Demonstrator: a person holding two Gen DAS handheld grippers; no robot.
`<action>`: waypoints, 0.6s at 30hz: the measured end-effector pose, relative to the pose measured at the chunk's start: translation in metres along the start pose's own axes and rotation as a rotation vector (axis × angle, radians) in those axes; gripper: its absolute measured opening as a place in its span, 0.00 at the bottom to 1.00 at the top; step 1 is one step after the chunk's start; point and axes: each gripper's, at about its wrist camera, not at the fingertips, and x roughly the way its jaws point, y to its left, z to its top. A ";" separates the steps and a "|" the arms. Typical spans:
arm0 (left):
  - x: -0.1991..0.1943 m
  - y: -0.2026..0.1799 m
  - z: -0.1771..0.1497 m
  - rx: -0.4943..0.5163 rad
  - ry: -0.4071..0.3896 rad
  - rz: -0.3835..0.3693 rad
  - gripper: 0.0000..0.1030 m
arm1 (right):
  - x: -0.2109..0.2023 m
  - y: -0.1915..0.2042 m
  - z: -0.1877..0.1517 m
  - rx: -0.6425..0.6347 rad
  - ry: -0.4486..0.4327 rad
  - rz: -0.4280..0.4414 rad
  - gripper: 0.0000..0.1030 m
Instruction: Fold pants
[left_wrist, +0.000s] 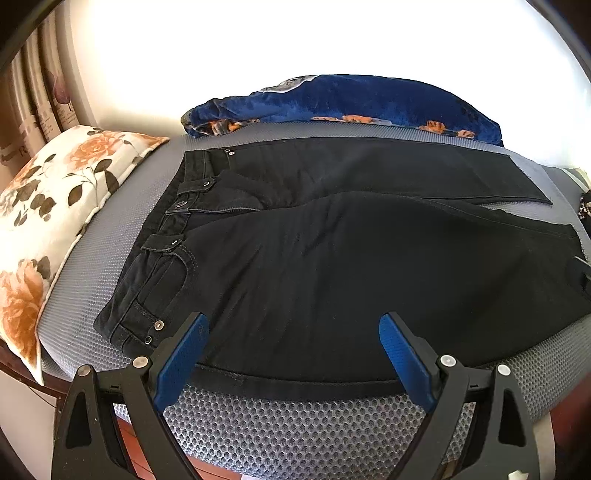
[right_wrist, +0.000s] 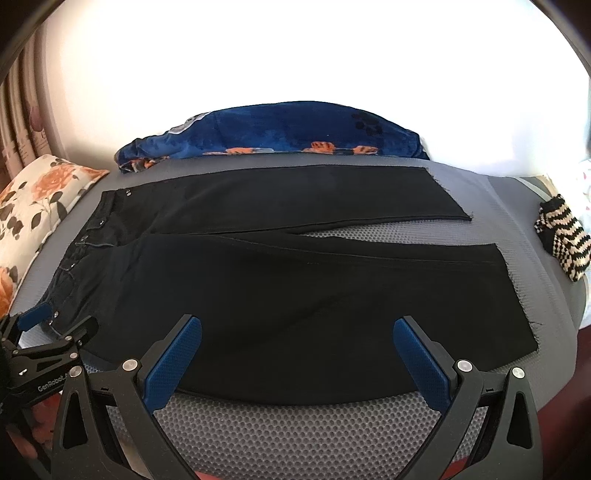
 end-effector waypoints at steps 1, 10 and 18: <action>0.000 0.000 0.000 0.000 0.000 0.001 0.90 | 0.000 -0.001 0.000 0.003 0.000 -0.002 1.00; -0.001 -0.001 -0.001 -0.001 -0.003 0.007 0.90 | 0.001 -0.002 -0.002 0.004 0.002 -0.004 1.00; 0.003 0.002 -0.002 -0.005 0.003 0.018 0.88 | 0.003 -0.002 -0.001 0.006 -0.002 -0.001 1.00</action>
